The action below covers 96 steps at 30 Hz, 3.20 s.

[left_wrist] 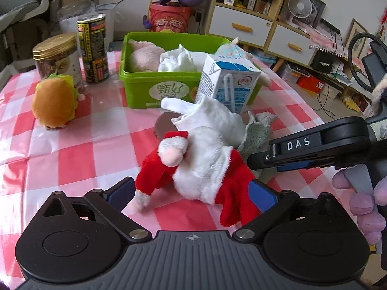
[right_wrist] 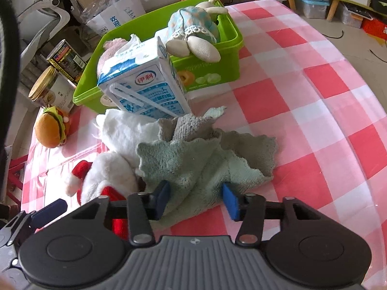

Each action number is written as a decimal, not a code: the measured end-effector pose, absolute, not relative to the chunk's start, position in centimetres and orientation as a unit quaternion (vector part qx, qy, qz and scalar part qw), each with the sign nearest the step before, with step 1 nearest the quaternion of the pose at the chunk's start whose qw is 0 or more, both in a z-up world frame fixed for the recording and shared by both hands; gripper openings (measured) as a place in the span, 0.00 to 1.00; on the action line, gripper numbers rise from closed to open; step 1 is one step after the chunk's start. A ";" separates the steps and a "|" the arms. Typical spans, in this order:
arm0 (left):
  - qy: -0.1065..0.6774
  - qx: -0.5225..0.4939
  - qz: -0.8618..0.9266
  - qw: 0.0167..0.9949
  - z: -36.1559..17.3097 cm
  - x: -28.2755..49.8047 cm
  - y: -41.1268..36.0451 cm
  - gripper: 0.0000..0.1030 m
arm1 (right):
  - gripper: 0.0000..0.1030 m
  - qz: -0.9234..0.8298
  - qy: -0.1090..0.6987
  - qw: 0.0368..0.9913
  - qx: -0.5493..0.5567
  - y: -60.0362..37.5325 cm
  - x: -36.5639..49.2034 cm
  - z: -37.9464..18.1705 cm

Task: Organize soft objects
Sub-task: 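Grasp the green towel with the right gripper while the left grasps the Santa plush, then lift and carry the green towel and Santa plush toward the green bin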

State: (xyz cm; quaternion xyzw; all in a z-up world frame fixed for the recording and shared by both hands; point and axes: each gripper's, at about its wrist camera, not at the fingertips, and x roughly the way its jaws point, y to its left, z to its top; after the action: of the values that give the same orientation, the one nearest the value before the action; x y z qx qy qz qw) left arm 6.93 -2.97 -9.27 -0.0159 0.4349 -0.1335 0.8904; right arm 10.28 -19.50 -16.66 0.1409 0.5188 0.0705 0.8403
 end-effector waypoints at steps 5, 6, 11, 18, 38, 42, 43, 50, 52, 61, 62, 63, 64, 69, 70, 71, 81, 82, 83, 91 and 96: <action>0.435 -0.013 -0.136 0.890 -9.4 7.0 -3.4 0.92 | 0.00 0.083 0.517 0.841 0.134 -19.5 10.4 -16.8; 0.435 -0.014 -0.136 0.890 -9.4 6.9 -3.4 0.92 | 0.00 0.083 0.518 0.841 0.135 -19.6 10.3 -16.8; 0.431 -0.030 -0.133 0.892 -9.2 7.1 -3.2 0.89 | 0.00 0.088 0.517 0.841 0.133 -20.4 9.8 -16.3; 0.427 -0.058 -0.131 0.893 -9.0 7.9 -3.9 0.84 | 0.00 0.084 0.518 0.842 0.128 -22.5 9.0 -15.4; 0.448 -0.033 -0.075 0.890 -8.8 8.4 -3.8 0.46 | 0.34 0.072 0.515 0.845 0.125 -22.9 9.4 -15.3; 0.454 -0.034 -0.066 0.888 -8.6 7.9 -2.1 0.46 | 0.34 0.064 0.525 0.842 0.103 -22.1 9.6 -16.2; 0.454 -0.036 -0.062 0.888 -8.5 7.8 -1.6 0.46 | 0.34 0.061 0.527 0.842 0.100 -22.0 9.6 -16.4; 0.462 -0.055 -0.034 0.885 -8.3 7.0 2.6 0.46 | 0.34 0.047 0.524 0.848 0.071 -21.3 9.9 -17.2; 0.462 -0.061 -0.028 0.884 -8.1 6.8 3.6 0.46 | 0.27 0.038 0.520 0.851 0.060 -21.0 9.9 -17.2; 0.465 -0.080 -0.014 0.882 -7.9 6.5 6.1 0.46 | 0.00 0.029 0.514 0.856 0.052 -21.0 9.7 -16.8; 0.465 -0.083 -0.014 0.882 -7.9 6.5 6.2 0.46 | 0.00 0.032 0.514 0.855 0.058 -21.1 9.7 -16.7; 0.464 -0.085 -0.014 0.882 -7.8 6.5 6.3 0.46 | 0.00 0.035 0.514 0.855 0.065 -21.3 9.6 -16.5; 0.463 -0.087 -0.015 0.882 -7.8 6.5 6.4 0.46 | 0.00 0.038 0.512 0.855 0.070 -21.3 9.6 -16.3; 0.461 -0.095 -0.018 0.882 -7.6 6.5 6.4 0.46 | 0.00 0.045 0.499 0.861 0.088 -21.3 9.2 -15.2; 0.461 -0.096 -0.019 0.882 -7.5 6.5 6.4 0.46 | 0.00 0.047 0.497 0.861 0.092 -21.4 9.1 -15.0; 0.460 -0.097 -0.021 0.882 -7.5 6.5 6.4 0.46 | 0.00 0.049 0.495 0.862 0.096 -21.4 9.1 -14.8; 0.453 -0.108 -0.025 0.885 -6.7 6.9 5.9 0.46 | 0.00 0.069 0.457 0.875 0.144 -22.8 8.5 -11.8; 0.451 -0.111 -0.025 0.885 -6.6 6.9 6.0 0.46 | 0.00 0.070 0.454 0.876 0.148 -23.0 8.5 -11.5; 0.448 -0.115 -0.027 0.886 -6.4 6.9 6.0 0.46 | 0.00 0.072 0.451 0.876 0.154 -23.1 8.5 -11.3; 0.411 -0.129 -0.047 0.901 -4.7 7.2 5.7 0.46 | 0.00 0.083 0.415 0.885 0.193 -25.1 8.5 -9.1; 0.389 -0.131 -0.059 0.910 -3.2 7.8 5.2 0.46 | 0.00 0.096 0.405 0.884 0.211 -25.8 9.1 -8.2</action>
State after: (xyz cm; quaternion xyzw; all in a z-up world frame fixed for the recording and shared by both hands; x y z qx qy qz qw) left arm 7.76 5.16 -3.25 -0.1312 0.3886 -0.0590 0.9101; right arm 9.09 -25.82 -8.16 0.2110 0.4053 0.0957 0.8843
